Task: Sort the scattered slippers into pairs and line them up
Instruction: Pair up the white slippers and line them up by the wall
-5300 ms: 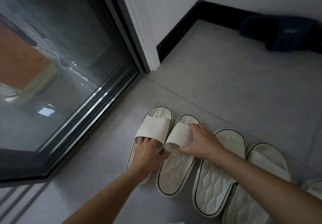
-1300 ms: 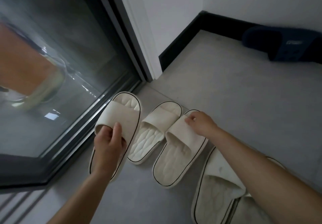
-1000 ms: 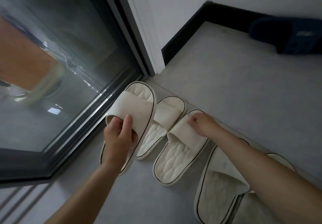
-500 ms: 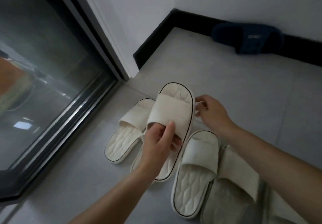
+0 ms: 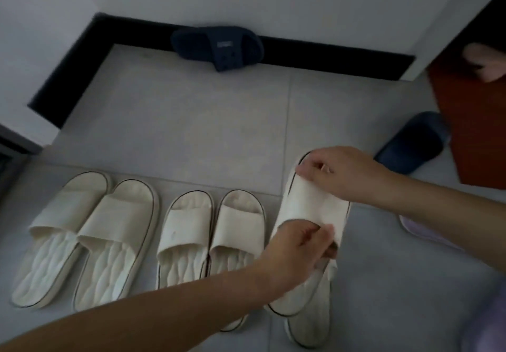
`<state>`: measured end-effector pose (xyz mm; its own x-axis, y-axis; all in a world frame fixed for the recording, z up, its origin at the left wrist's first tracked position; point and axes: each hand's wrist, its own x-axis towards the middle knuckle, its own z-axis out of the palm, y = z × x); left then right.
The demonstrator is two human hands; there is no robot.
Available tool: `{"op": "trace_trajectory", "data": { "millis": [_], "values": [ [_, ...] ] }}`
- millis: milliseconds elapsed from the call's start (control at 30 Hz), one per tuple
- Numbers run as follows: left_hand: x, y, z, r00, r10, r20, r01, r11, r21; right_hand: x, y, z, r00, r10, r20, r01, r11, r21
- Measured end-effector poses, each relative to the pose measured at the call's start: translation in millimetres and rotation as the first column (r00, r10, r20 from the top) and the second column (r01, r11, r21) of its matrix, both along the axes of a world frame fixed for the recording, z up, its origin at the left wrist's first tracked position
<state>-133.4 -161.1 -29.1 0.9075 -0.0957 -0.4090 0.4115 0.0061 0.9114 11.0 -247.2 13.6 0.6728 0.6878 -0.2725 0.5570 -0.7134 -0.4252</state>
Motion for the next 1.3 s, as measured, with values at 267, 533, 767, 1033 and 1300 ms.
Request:
{"op": "trace_trajectory", "data": {
  "millis": [267, 533, 767, 1033, 1300],
  "values": [
    [19.2, 9.0, -33.4, 0.925, -0.379, -0.017, 0.301, 0.706, 0.641, 24.2, -113.0, -68.0, 0.961, -0.007, -0.276, -0.038, 0.987, -0.156],
    [25.3, 29.5, -90.7, 0.762, -0.586, -0.276, 0.438, 0.152, 0.886, -4.4, -113.6, -136.0, 0.948, -0.109, -0.299, 0.043, 0.975, -0.219],
    [24.7, 38.0, -102.0, 0.808, -0.530, -0.256, 0.416, 0.207, 0.886, -6.2, -105.8, -141.7, 0.903, -0.266, -0.338, 0.188, 0.951, -0.244],
    [11.7, 72.8, -96.4, 0.848, -0.495, -0.189, 0.364, 0.284, 0.887, -6.5, -71.3, -124.0, 0.987, -0.153, -0.039, 0.130, 0.926, -0.355],
    [-39.6, 173.3, -91.0, 0.884, -0.265, -0.385, 0.438, 0.184, 0.880, -45.6, 35.7, -107.2, 0.980, 0.114, -0.162, -0.134, 0.984, -0.118]
  ]
}}
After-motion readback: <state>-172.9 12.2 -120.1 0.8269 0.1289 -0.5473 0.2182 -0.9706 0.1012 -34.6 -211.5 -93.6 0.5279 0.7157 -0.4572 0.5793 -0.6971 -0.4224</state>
